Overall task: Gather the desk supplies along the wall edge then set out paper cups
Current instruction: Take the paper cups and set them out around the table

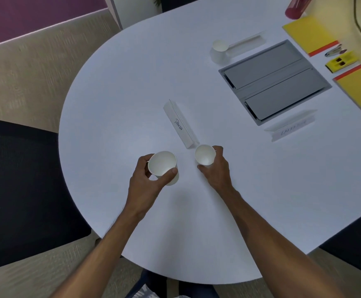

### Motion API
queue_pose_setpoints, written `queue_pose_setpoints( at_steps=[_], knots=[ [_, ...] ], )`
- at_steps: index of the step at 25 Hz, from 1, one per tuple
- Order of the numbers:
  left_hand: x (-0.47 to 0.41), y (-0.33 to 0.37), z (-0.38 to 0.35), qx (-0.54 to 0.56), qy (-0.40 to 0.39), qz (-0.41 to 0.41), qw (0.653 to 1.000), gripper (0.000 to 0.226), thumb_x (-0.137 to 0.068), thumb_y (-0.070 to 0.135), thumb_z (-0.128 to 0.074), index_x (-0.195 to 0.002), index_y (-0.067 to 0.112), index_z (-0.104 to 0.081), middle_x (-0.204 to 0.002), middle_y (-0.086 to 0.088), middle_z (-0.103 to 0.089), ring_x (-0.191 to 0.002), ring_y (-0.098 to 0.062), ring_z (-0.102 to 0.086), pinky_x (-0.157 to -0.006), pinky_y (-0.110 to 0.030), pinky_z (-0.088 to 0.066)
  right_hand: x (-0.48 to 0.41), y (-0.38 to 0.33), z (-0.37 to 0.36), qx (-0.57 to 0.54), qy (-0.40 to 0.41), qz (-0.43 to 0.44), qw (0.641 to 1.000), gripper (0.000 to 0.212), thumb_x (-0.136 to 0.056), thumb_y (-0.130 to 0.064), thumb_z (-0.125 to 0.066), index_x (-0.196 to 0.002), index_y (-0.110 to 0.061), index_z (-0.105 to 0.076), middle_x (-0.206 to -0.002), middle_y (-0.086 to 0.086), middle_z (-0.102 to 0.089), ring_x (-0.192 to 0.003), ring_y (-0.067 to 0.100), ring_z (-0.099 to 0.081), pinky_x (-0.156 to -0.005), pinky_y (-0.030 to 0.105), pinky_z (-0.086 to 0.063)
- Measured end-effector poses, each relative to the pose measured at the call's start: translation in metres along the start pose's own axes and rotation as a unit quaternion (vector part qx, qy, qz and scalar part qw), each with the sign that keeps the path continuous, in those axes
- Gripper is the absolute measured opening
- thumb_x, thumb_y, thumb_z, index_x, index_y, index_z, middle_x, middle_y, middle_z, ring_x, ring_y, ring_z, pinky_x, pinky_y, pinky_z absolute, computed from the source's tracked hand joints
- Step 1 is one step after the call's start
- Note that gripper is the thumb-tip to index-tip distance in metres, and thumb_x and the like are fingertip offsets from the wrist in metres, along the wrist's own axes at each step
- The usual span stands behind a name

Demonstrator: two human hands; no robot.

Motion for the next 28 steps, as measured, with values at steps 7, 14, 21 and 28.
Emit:
queue_pose_setpoints(
  at_steps=[7, 14, 21, 28],
  knots=[
    [-0.005, -0.003, 0.004, -0.001, -0.015, 0.012, 1.000, 0.070, -0.059, 0.054, -0.085, -0.120, 0.036, -0.055, -0.120, 0.015, -0.065, -0.116, -0.007, -0.061, -0.100, -0.039, -0.052, -0.005, 0.013, -0.007, 0.010, 0.016, -0.018, 1.000, 0.068, -0.073, -0.017, -0.082, -0.125, -0.019, -0.038, -0.111, 0.003, -0.063, -0.091, 0.021, -0.058, -0.073, 0.025, -0.042],
    [-0.005, -0.001, 0.011, 0.000, -0.025, 0.003, 1.000, 0.073, -0.058, 0.055, -0.085, -0.121, 0.035, -0.055, -0.121, 0.013, -0.064, -0.117, -0.009, -0.060, -0.099, -0.039, -0.052, -0.003, 0.019, -0.015, 0.007, 0.013, -0.032, 0.999, 0.079, -0.073, -0.013, -0.082, -0.137, -0.019, -0.035, -0.126, 0.010, -0.060, -0.112, 0.031, -0.059, -0.084, 0.026, -0.044],
    [0.011, 0.013, 0.022, 0.011, -0.051, -0.017, 0.998, 0.068, -0.061, 0.050, -0.086, -0.120, 0.036, -0.055, -0.119, 0.016, -0.065, -0.114, -0.005, -0.061, -0.097, -0.036, -0.052, 0.039, 0.003, 0.022, -0.007, 0.039, -0.049, 0.998, 0.092, -0.080, -0.013, -0.080, -0.153, -0.014, -0.024, -0.145, 0.013, -0.042, -0.127, 0.026, -0.050, -0.099, 0.033, -0.043],
    [0.036, 0.034, 0.012, 0.012, -0.131, -0.058, 0.990, 0.070, -0.057, 0.056, -0.085, -0.118, 0.041, -0.055, -0.117, 0.021, -0.064, -0.113, -0.002, -0.061, -0.090, -0.027, -0.050, 0.123, -0.046, 0.095, -0.040, 0.134, 0.000, 0.990, 0.039, -0.090, -0.018, -0.070, -0.126, -0.022, -0.056, -0.122, -0.006, -0.056, -0.112, 0.010, -0.057, -0.080, 0.011, -0.043]
  ],
)
Point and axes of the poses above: each hand's wrist, its own x-axis away from the middle knuckle, its own z-axis out of the back of the hand, y = z × x, the point moved 9 cm from there along -x, towards the middle knuckle
